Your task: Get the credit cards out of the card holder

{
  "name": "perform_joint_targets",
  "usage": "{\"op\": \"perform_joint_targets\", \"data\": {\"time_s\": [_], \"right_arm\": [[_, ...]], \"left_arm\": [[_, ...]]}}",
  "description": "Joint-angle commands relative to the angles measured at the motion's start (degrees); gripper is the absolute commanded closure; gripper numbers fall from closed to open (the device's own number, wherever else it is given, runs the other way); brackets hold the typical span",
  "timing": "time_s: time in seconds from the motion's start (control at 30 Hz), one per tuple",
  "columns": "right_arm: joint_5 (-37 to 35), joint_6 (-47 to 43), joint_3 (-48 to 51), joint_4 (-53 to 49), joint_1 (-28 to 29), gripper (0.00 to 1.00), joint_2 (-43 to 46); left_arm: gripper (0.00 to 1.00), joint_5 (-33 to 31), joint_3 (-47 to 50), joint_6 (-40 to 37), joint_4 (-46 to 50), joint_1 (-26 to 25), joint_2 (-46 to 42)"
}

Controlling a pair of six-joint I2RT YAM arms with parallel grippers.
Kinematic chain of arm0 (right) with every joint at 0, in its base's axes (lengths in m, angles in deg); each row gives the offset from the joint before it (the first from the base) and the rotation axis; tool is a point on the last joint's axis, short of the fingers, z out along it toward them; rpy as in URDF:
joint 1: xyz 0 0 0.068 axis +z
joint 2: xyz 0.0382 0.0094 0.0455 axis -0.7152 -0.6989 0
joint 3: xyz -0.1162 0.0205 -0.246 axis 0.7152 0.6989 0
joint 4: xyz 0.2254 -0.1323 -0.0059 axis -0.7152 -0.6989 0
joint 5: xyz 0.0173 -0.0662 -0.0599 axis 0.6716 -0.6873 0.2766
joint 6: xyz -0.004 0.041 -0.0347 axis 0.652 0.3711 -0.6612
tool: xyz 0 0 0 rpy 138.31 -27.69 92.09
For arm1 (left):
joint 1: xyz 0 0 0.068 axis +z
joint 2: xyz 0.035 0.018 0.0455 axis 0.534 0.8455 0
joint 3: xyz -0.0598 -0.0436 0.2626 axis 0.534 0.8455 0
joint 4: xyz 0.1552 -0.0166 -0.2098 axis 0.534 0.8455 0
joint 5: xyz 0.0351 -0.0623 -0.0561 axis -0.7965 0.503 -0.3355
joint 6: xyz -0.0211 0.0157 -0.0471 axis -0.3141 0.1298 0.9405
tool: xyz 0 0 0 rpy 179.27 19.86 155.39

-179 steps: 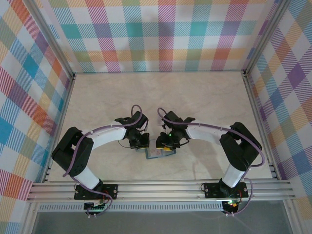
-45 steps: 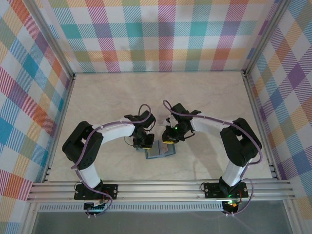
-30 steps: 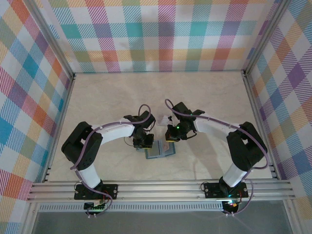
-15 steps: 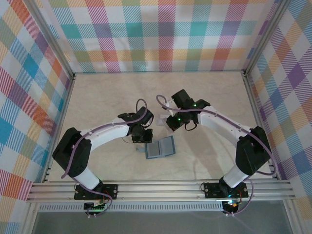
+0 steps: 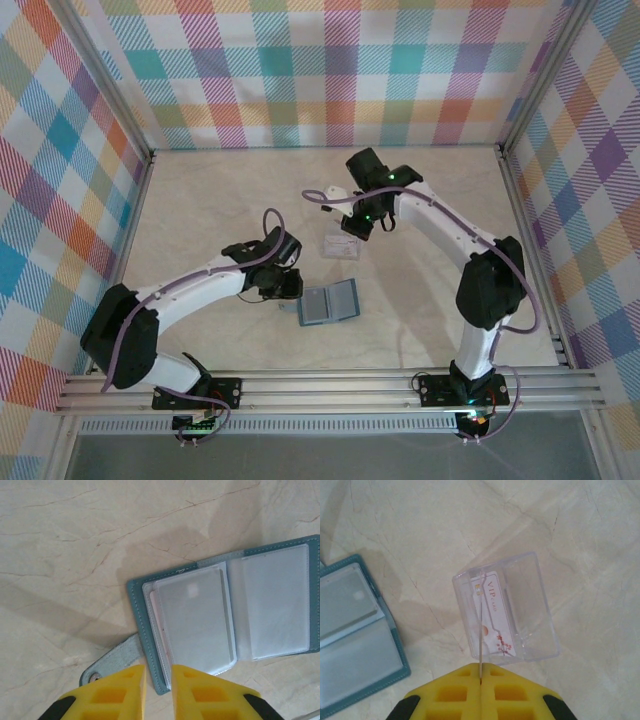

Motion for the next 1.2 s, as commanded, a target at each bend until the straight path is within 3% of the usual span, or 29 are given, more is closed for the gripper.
{"op": "perform_joint_targets", "data": {"time_s": [0.0,0.43,1.17], "right_arm": [[3.34,-8.39,-5.13,-8.71,-0.93,1.0,-3.02],[0.49,-12.65,-22.22,-20.7,-1.33,1.0,-17.45],[1.18,-14.39,-23.88,-20.78,0.51,0.96,-25.24]], "left_arm": [[0.78,-0.68,1.72,1.45,-1.32,0.95,-3.37],[0.78,0.57,3.64,2.24,-1.41,1.18,-4.72],[0.77,0.57,3.5,2.25,-0.56,1.14,-5.26]]}}
